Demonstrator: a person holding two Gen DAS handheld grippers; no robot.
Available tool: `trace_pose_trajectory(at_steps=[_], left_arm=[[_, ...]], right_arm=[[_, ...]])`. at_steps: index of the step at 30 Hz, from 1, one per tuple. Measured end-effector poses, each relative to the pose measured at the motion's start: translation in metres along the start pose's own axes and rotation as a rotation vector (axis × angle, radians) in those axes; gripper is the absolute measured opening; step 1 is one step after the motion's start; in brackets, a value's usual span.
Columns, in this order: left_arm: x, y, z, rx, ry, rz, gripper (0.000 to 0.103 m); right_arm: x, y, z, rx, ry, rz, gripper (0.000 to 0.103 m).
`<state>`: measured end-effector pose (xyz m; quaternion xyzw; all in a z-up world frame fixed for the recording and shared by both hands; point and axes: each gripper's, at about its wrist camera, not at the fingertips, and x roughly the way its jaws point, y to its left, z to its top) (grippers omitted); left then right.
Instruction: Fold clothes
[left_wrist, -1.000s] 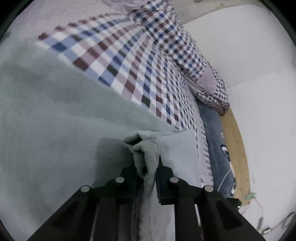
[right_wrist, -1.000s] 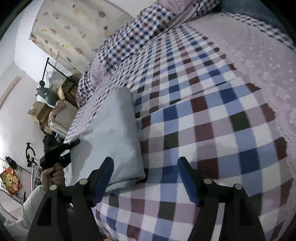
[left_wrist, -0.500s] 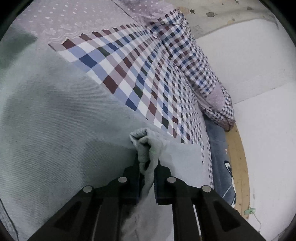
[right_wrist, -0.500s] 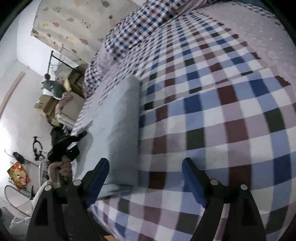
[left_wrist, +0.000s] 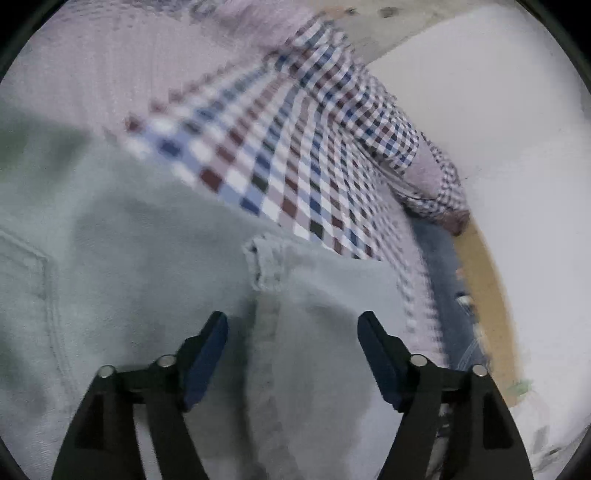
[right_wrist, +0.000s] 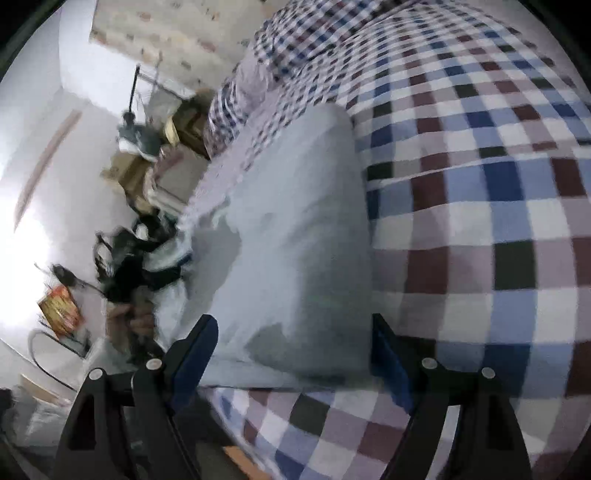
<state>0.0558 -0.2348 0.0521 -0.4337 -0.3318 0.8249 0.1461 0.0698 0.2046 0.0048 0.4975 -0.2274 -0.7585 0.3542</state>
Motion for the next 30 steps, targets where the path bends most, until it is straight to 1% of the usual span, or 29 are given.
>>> trace_pose_trajectory(at_steps=[2, 5, 8, 9, 10, 12, 13, 14, 15, 16, 18, 20, 21, 24, 27, 30], left_arm=[[-0.014, -0.012, -0.003, 0.068, -0.049, 0.06, 0.077], [-0.021, -0.028, -0.002, 0.102, -0.08, 0.047, 0.077], [-0.013, -0.049, -0.004, 0.154, -0.052, -0.005, 0.077], [-0.008, -0.059, -0.006, 0.181, -0.038, -0.029, 0.08], [-0.003, -0.068, -0.007, 0.208, -0.026, -0.044, 0.086], [0.005, -0.086, -0.013, 0.255, -0.016, -0.062, 0.086], [0.014, -0.095, -0.013, 0.267, -0.007, -0.068, 0.086], [0.027, -0.105, -0.013, 0.272, 0.02, -0.069, 0.086], [0.037, -0.113, -0.013, 0.273, 0.047, -0.064, 0.086], [0.057, -0.131, -0.012, 0.282, 0.092, -0.056, 0.086], [0.077, -0.155, -0.016, 0.313, 0.147, -0.045, 0.086], [0.102, -0.194, -0.024, 0.396, 0.221, -0.006, 0.086], [0.112, -0.209, -0.028, 0.433, 0.242, 0.016, 0.086], [0.143, -0.254, -0.045, 0.563, 0.32, 0.154, 0.086], [0.169, -0.277, -0.054, 0.645, 0.371, 0.307, 0.086], [0.195, -0.286, -0.052, 0.707, 0.393, 0.483, 0.086]], right_arm=[[0.002, -0.003, 0.003, 0.014, -0.006, 0.023, 0.086], [0.004, -0.004, 0.005, 0.02, -0.013, 0.035, 0.085], [0.005, -0.005, 0.005, 0.018, -0.018, 0.034, 0.08], [0.004, -0.005, 0.005, 0.009, -0.017, 0.018, 0.066], [0.004, -0.005, 0.005, 0.002, -0.018, -0.001, 0.049], [0.005, -0.003, 0.005, -0.002, -0.025, -0.04, 0.041], [0.005, 0.002, 0.005, -0.022, -0.033, -0.057, 0.038], [0.004, 0.01, 0.005, -0.061, -0.044, -0.093, 0.037], [0.004, 0.019, 0.004, -0.106, -0.052, -0.135, 0.035], [0.005, 0.029, 0.003, -0.161, -0.059, -0.187, 0.033], [0.01, 0.059, -0.005, -0.329, -0.089, -0.326, 0.032], [0.017, 0.088, -0.015, -0.488, -0.122, -0.448, 0.029], [0.018, 0.095, -0.019, -0.529, -0.135, -0.467, 0.028], [0.024, 0.114, -0.029, -0.629, -0.167, -0.509, 0.026], [0.028, 0.128, -0.038, -0.718, -0.19, -0.541, 0.024], [0.03, 0.142, -0.046, -0.793, -0.21, -0.549, 0.023]])
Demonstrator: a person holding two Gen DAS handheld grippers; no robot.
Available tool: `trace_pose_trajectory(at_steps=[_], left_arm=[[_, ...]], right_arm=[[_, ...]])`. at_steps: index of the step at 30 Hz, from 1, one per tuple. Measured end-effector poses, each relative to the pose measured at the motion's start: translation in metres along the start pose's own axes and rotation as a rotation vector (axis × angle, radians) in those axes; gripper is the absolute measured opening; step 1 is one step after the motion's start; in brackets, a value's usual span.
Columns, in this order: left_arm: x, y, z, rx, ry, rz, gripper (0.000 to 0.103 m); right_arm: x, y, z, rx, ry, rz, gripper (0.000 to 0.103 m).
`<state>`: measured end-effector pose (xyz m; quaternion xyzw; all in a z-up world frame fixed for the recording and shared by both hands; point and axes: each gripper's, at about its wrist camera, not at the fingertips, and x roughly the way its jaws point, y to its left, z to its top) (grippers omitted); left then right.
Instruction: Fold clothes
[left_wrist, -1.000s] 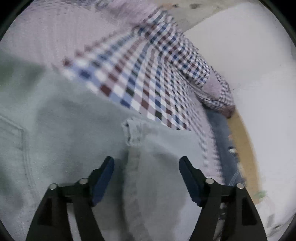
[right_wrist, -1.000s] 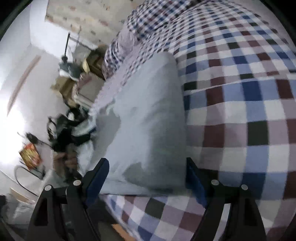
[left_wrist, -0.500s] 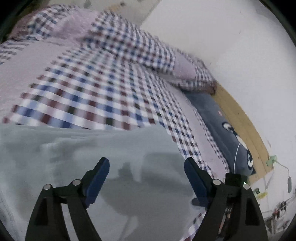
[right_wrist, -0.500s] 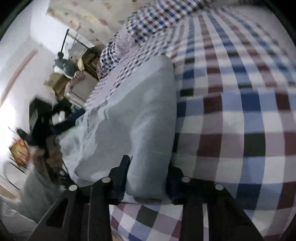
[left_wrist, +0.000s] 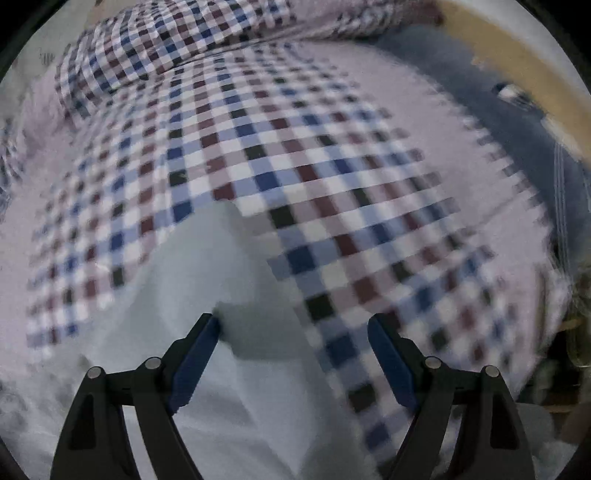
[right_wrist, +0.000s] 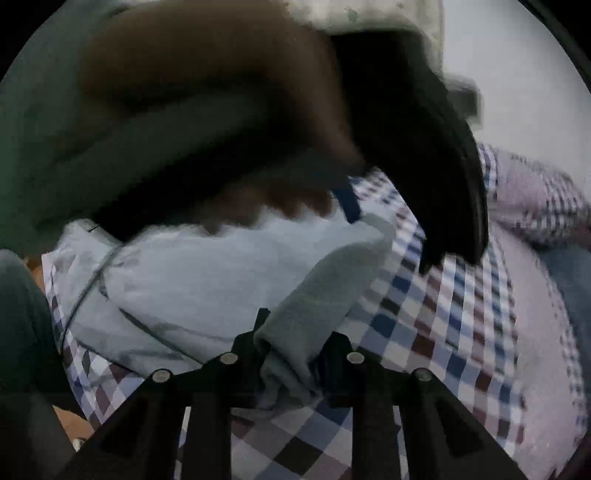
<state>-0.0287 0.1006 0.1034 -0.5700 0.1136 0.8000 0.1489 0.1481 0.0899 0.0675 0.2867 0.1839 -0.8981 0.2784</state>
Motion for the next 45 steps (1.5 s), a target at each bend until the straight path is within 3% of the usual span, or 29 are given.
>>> trace_pose_trajectory(at_steps=[4, 5, 6, 8, 10, 13, 17, 21, 24, 30, 36, 39, 45], left_arm=[[0.024, 0.003, 0.019, 0.012, 0.083, 0.21, 0.083], [0.029, 0.007, 0.023, 0.003, 0.091, 0.268, 0.077], [0.032, 0.01, 0.025, -0.008, 0.095, 0.296, 0.063], [0.036, 0.02, 0.026, -0.062, 0.112, 0.255, 0.054], [0.04, 0.018, 0.03, -0.084, 0.109, 0.241, 0.038], [0.027, 0.026, 0.031, -0.147, 0.066, 0.208, 0.029], [0.001, 0.041, 0.04, -0.26, 0.011, 0.11, 0.026], [-0.022, 0.029, 0.055, -0.274, -0.041, 0.036, 0.025], [-0.033, 0.006, 0.069, -0.258, -0.062, 0.012, 0.024], [-0.035, -0.079, 0.099, -0.193, -0.059, -0.09, 0.024], [-0.013, -0.151, 0.118, -0.124, 0.009, -0.123, 0.024], [0.008, -0.153, 0.118, -0.124, 0.056, -0.141, 0.024], [-0.025, -0.12, 0.105, -0.16, -0.004, -0.245, 0.024]], right_arm=[[-0.008, 0.015, 0.005, -0.066, -0.039, -0.002, 0.022], [-0.01, 0.017, 0.006, -0.073, -0.049, 0.003, 0.022], [-0.012, 0.017, 0.007, -0.069, -0.056, 0.008, 0.022], [-0.013, 0.012, 0.009, -0.042, -0.058, 0.019, 0.021], [-0.014, -0.002, 0.009, 0.016, -0.056, 0.047, 0.02], [-0.021, -0.039, 0.008, 0.184, -0.073, 0.144, 0.019], [-0.032, -0.087, -0.001, 0.381, -0.101, 0.257, 0.018], [-0.051, -0.117, -0.014, 0.476, -0.139, 0.29, 0.018], [-0.071, -0.146, -0.032, 0.538, -0.153, 0.287, 0.018], [-0.127, -0.206, -0.082, 0.667, -0.193, 0.228, 0.018], [-0.147, -0.246, -0.115, 0.797, -0.177, 0.177, 0.018], [-0.148, -0.247, -0.119, 0.798, -0.163, 0.179, 0.018], [-0.149, -0.224, -0.089, 0.7, -0.22, 0.224, 0.018]])
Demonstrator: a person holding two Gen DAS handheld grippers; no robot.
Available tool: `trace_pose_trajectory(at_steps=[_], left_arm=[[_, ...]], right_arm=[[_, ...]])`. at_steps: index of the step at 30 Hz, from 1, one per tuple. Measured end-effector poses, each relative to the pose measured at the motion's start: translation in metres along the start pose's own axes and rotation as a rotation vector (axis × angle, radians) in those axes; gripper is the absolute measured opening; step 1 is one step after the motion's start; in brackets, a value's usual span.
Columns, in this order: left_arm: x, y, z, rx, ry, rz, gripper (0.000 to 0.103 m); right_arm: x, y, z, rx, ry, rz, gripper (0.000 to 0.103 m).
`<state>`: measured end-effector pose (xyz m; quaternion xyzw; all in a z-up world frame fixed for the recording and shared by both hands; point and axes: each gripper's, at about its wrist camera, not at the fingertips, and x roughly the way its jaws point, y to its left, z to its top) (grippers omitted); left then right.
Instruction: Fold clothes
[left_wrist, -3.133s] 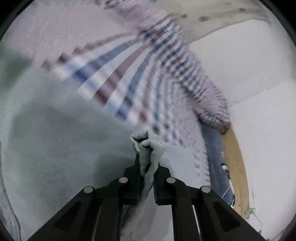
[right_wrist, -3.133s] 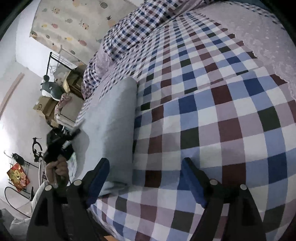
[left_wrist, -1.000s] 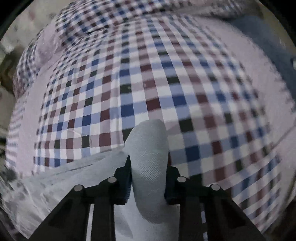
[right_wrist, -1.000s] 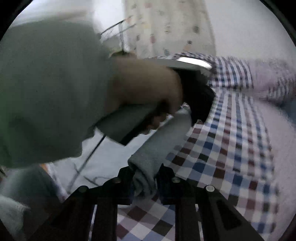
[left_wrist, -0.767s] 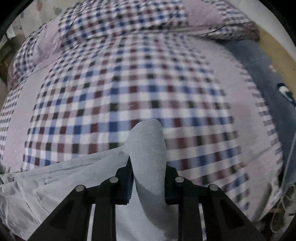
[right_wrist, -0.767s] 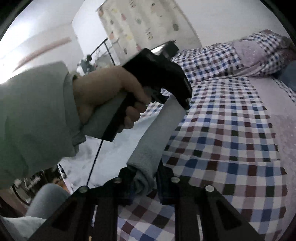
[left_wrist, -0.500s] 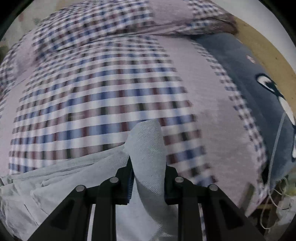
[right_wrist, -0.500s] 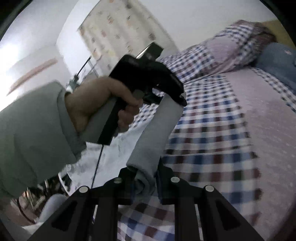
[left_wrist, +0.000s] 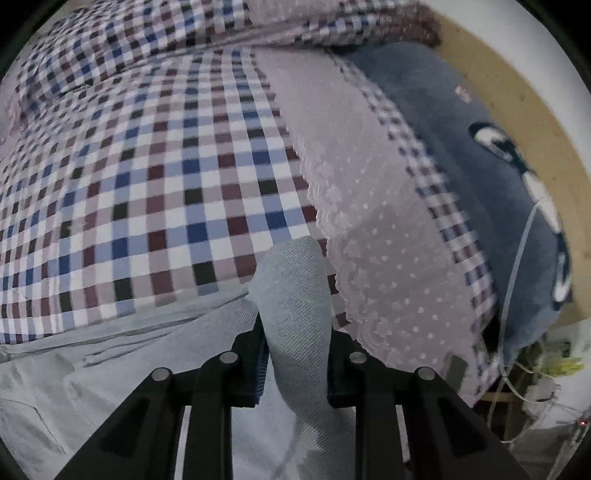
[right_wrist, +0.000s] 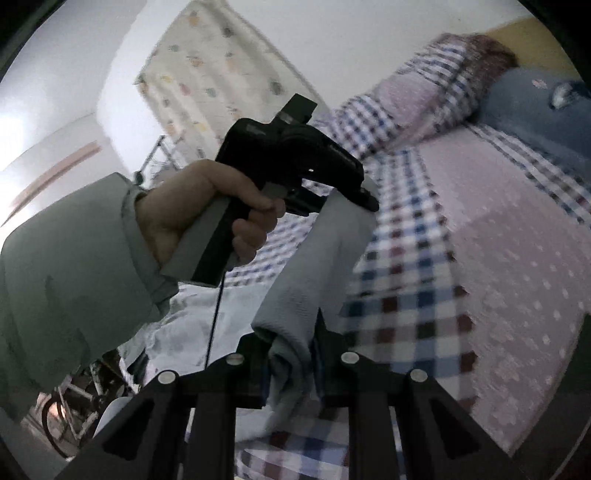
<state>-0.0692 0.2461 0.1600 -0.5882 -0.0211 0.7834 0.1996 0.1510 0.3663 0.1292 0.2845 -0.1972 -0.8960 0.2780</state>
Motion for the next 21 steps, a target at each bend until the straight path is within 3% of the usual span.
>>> trace_pose_trajectory(at_steps=[3, 10, 14, 16, 19, 21], left_arm=[[-0.035, 0.028, -0.005, -0.015, -0.026, -0.041, 0.024], [-0.064, 0.065, -0.015, -0.044, -0.053, -0.104, 0.023], [-0.108, 0.083, -0.031, -0.055, -0.109, -0.186, 0.023], [-0.125, 0.094, -0.038, -0.063, -0.125, -0.202, 0.022], [-0.141, 0.11, -0.044, -0.085, -0.112, -0.216, 0.022], [-0.147, 0.116, -0.046, -0.085, -0.11, -0.225, 0.022]], right_arm=[[0.003, 0.019, -0.001, -0.048, -0.003, 0.027, 0.019], [0.012, 0.048, 0.0, -0.132, 0.002, 0.054, 0.021], [0.006, 0.101, -0.011, -0.262, -0.031, 0.083, 0.041], [0.0, 0.119, -0.022, -0.291, -0.087, 0.05, 0.063], [-0.005, 0.132, -0.053, -0.277, -0.135, -0.071, 0.08], [-0.005, 0.137, -0.076, -0.254, -0.149, -0.162, 0.082]])
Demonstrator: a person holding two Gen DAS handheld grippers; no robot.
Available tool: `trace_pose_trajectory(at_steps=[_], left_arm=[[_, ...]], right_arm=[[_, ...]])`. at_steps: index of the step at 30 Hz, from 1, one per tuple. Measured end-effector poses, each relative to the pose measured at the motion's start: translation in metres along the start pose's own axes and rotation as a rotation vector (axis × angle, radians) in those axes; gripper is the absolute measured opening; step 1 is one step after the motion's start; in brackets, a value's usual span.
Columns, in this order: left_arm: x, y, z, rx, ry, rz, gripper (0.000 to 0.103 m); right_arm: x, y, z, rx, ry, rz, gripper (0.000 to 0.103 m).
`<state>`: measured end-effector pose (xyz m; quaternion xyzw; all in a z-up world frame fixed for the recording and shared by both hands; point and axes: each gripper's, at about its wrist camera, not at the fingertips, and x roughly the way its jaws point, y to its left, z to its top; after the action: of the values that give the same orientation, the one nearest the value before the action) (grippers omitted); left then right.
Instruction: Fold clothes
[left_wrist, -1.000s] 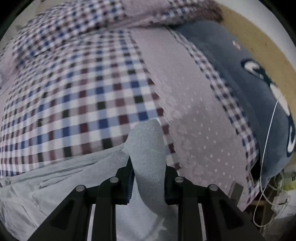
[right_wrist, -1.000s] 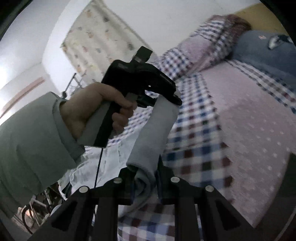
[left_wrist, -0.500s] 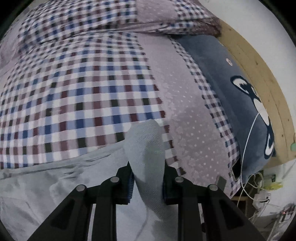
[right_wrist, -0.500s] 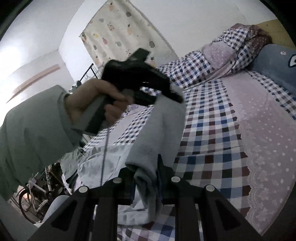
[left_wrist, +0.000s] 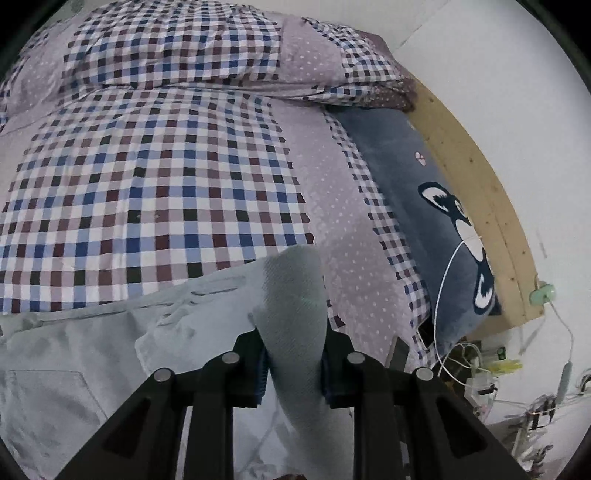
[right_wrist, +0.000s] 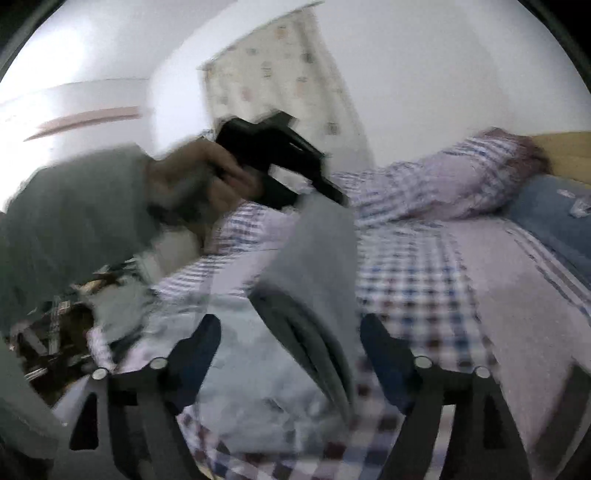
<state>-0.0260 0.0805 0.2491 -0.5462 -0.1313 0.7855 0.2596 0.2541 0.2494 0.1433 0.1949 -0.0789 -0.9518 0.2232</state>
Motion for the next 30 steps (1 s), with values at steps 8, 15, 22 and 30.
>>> trace_pose_trajectory(at_steps=[8, 15, 22, 30], left_arm=[[0.008, 0.02, -0.006, -0.055, 0.031, -0.028, 0.022], [0.056, 0.018, -0.009, -0.108, 0.073, -0.033, 0.025], [0.107, 0.005, -0.032, -0.106, 0.106, -0.034, 0.065], [0.13, -0.046, -0.096, 0.064, 0.219, 0.032, 0.069]], right_arm=[[0.011, 0.034, -0.005, -0.172, -0.025, -0.223, 0.082], [0.059, 0.024, -0.001, -0.23, 0.086, -0.26, 0.018], [0.064, -0.02, -0.006, -0.097, 0.123, -0.267, 0.018], [0.057, -0.016, 0.007, -0.11, 0.101, -0.228, 0.018]])
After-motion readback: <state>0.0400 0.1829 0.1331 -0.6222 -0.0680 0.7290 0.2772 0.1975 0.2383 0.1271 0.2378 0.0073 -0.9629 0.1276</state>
